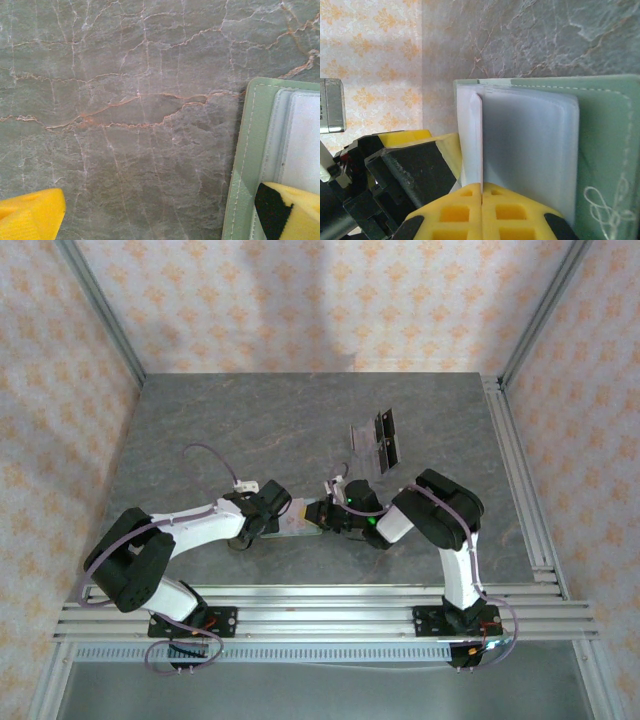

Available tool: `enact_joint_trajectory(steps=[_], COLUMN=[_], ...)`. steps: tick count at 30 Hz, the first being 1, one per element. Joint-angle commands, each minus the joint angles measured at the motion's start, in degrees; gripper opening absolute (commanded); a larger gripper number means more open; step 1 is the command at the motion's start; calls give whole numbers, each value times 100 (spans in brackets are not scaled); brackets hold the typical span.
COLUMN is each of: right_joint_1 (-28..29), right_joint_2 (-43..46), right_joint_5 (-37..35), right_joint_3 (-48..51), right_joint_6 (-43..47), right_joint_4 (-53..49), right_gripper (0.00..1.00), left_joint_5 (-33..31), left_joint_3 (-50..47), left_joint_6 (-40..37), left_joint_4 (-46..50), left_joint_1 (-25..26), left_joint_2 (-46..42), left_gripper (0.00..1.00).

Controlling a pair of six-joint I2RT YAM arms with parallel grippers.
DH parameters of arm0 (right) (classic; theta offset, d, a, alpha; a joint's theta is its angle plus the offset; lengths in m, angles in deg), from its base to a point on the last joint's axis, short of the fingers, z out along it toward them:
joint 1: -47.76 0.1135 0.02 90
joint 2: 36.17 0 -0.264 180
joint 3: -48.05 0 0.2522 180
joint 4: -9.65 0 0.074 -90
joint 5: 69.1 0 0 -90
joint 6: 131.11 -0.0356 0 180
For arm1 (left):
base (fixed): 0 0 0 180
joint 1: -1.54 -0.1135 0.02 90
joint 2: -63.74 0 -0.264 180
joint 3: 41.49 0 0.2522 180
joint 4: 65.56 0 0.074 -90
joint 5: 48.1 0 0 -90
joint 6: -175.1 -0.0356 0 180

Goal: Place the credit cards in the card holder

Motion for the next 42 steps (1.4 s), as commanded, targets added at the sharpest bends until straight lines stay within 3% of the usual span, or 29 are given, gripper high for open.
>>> enact_joint_trajectory(steps=[1,14,19,29,42], right_joint_1=[23,95,90,77,78], right_joint_2=[-139,-175,32,793,1402], right_joint_5=[138,240,146,-193,-884], right_joint_3=[-156,-360,-337,-645,-1697], right_joint_6=[6,65,124,747,2006], right_joint_4=[43,-312,-632,-2577,-5774], right_gripper=[0,0,18,39,44], left_joint_5=[-136,-120,-129,-296,-224], left_joint_3=[-35,-26,56,460,54], left_joint_6=[-7,-7,116,380,325], left_joint_4=[202,226,356,777,697], left_joint_1=[-26,-26,-31,-43,-423], left_joint_2=[193,136,-2,-564,-819], left_gripper=[100,100,100,100,100])
